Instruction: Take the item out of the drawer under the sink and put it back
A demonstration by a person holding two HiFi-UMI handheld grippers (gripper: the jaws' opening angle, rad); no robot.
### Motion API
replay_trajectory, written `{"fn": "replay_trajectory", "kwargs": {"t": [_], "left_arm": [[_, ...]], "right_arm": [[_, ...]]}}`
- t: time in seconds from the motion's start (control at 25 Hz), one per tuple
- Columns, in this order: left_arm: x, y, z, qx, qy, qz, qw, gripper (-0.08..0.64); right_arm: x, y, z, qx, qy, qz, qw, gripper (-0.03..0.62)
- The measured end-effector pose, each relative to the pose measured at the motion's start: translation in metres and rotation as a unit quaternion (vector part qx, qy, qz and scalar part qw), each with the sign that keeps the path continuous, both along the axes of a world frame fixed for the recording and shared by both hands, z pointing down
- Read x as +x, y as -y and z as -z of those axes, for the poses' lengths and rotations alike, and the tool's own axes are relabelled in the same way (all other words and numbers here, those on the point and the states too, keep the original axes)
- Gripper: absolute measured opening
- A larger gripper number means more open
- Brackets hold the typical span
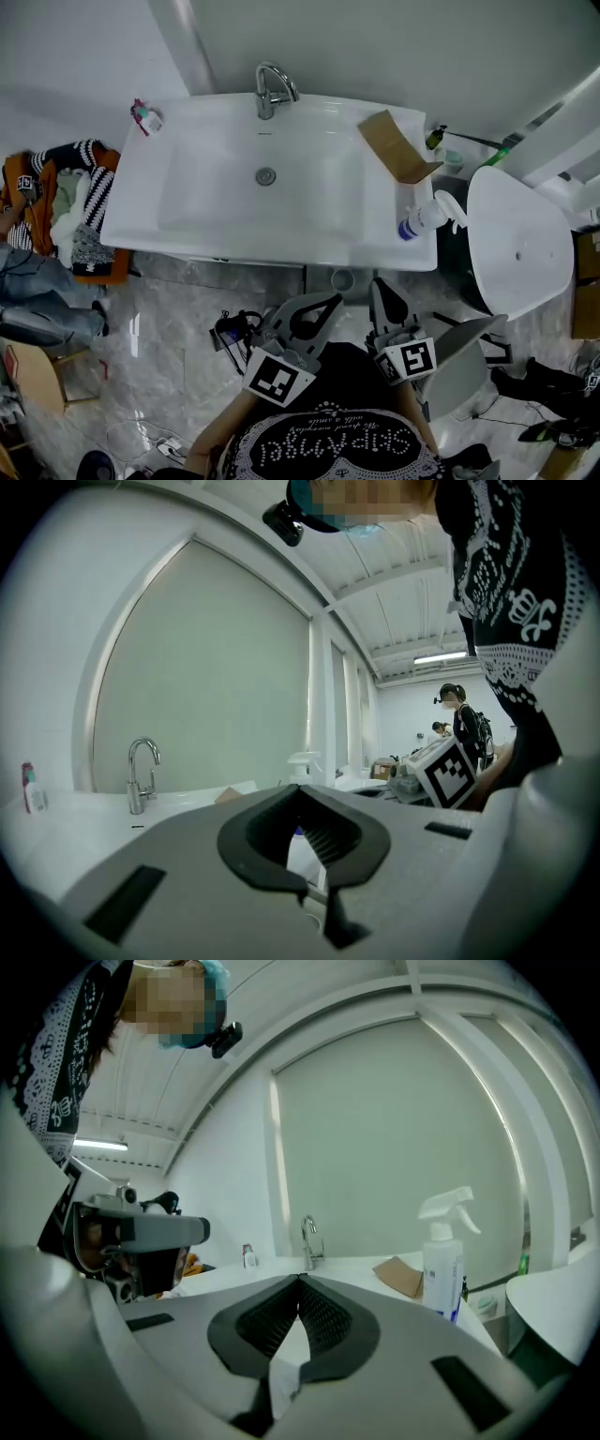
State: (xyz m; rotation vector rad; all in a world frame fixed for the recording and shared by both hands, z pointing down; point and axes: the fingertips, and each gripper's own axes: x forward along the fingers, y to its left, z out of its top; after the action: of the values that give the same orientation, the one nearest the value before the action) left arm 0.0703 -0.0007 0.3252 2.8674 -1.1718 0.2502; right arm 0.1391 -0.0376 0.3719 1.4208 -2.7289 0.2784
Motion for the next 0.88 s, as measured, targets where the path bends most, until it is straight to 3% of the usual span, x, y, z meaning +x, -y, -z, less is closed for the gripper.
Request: {"fn": "replay_trajectory", "kwargs": {"t": [0.28, 0.6, 0.88], "left_arm": [[-0.005, -0.008, 0.002, 0.012, 0.004, 0.012, 0.9998, 0.0], [-0.004, -0.016, -0.006, 0.007, -0.003, 0.006, 0.9999, 0.0], [-0.017, -0.017, -0.009, -0.004, -0.021, 0.038, 0.999, 0.0]], "right_arm": [[-0.012, -0.013, 0.045, 0.066, 0.011, 0.022, 0.998, 0.015], [-0.013, -0.025, 0.037, 0.029, 0.029, 0.03, 0.999, 0.015], [-0.009, -0.032, 0.033, 0.021, 0.037, 0.028, 0.999, 0.015]]}}
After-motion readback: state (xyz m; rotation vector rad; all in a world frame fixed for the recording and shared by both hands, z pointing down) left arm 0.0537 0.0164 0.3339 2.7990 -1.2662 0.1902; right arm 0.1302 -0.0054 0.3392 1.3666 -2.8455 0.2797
